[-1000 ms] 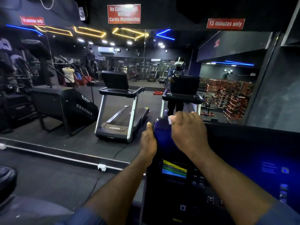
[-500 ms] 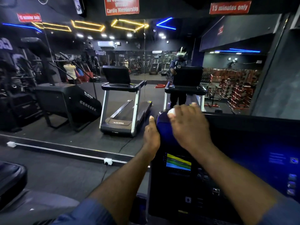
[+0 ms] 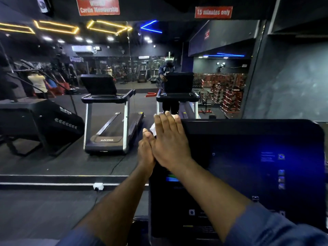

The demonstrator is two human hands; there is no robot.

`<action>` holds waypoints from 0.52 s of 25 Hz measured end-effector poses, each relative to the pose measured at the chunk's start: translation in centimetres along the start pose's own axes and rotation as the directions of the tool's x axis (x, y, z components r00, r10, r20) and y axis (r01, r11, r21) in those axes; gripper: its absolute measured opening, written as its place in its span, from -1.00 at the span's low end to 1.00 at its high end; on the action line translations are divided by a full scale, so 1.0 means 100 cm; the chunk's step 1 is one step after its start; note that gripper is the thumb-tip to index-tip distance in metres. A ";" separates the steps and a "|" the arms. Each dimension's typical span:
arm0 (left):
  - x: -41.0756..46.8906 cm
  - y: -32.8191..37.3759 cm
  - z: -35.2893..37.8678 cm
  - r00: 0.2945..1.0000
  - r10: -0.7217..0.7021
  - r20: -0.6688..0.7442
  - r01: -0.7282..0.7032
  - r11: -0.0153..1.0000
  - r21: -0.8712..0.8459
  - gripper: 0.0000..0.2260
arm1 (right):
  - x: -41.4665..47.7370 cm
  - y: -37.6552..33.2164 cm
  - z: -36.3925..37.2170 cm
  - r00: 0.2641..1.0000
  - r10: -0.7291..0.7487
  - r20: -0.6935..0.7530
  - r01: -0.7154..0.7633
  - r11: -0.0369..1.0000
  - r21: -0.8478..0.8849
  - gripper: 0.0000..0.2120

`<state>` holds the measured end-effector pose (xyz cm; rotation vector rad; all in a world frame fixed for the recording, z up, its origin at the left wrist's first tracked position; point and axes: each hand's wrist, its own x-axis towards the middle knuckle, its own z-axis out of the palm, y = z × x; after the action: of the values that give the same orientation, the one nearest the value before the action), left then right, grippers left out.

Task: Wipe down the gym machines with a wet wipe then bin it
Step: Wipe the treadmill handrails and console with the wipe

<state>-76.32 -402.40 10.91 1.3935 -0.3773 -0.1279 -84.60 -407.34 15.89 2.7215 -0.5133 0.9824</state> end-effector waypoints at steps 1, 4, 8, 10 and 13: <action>-0.001 0.001 0.000 1.000 -0.006 0.003 0.006 1.000 0.011 -0.41 | -0.005 0.012 0.000 0.998 -0.055 -0.007 0.055 0.998 -0.020 -0.30; -0.005 0.014 -0.003 0.997 -0.066 0.027 0.062 0.991 0.117 -0.31 | -0.047 0.083 -0.006 1.000 0.004 0.016 -0.002 0.995 -0.101 -0.24; -0.008 0.031 -0.004 1.000 -0.021 0.003 0.019 0.963 0.269 -0.24 | -0.056 0.097 -0.008 0.960 0.276 0.042 -0.276 0.961 -0.013 -0.14; -0.010 0.053 0.004 0.984 0.175 0.026 -0.173 0.923 0.343 -0.40 | -0.039 0.067 -0.004 0.992 0.125 0.020 -0.125 0.992 0.002 -0.15; -0.008 0.090 0.026 0.883 0.378 0.280 -0.468 0.648 0.601 -0.49 | -0.040 0.092 -0.014 0.996 -0.082 0.040 0.083 0.996 -0.032 -0.22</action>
<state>-79.17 -402.97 19.82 1.9562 -0.9211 0.3468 -91.86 -414.35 15.04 2.7135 -0.4165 0.8942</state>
